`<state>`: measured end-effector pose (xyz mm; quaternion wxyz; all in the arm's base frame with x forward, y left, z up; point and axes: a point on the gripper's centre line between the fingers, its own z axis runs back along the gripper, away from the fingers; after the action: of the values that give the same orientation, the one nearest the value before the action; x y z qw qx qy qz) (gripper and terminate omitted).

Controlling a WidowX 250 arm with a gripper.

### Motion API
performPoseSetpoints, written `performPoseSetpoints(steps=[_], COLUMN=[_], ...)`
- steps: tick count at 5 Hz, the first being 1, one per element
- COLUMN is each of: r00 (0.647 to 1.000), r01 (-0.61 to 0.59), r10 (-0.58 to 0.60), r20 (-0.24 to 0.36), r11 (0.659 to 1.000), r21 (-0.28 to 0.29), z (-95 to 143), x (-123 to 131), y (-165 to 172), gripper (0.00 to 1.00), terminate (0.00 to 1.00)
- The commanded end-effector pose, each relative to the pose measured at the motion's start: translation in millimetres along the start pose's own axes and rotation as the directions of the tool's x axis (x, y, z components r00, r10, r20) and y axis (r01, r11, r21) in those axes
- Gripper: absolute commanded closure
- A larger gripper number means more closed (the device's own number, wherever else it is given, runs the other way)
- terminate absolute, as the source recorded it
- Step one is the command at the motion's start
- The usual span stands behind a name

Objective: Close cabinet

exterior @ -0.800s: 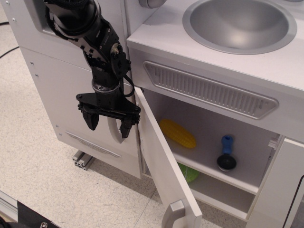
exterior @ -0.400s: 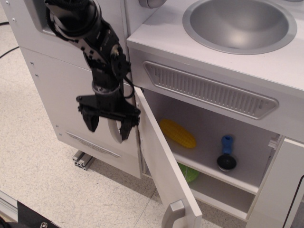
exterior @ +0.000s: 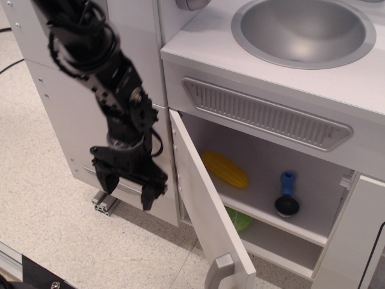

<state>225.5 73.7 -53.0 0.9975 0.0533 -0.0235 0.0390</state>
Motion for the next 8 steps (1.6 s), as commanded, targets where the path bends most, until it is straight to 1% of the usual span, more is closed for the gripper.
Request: performPoseSetpoints(steps=[1, 2, 3, 4, 5, 6, 8], r00=[0.985, 0.986, 0.989, 0.993, 0.991, 0.983, 0.959], r01=[0.171, 0.156, 0.125, 0.067, 0.021, -0.040, -0.179], r10=[-0.171, -0.154, -0.123, -0.064, -0.018, 0.042, 0.180], r20=[0.034, 0.064, 0.078, 0.103, 0.132, 0.178, 0.220], r11=[0.985, 0.988, 0.992, 0.997, 1.000, 0.999, 0.984], r21=[0.002, -0.019, -0.022, -0.026, -0.022, -0.015, -0.024], z=[2, 1, 2, 1, -5, -11, -16], x=[-26, -24, -13, 6, 22, 40, 73], y=[-42, -71, -95, -109, -120, -131, -138], gripper=[0.00, 0.00, 0.00, 0.00, 0.00, 0.00, 0.00], terminate=[0.00, 0.00, 0.00, 0.00, 0.00, 0.00, 0.00])
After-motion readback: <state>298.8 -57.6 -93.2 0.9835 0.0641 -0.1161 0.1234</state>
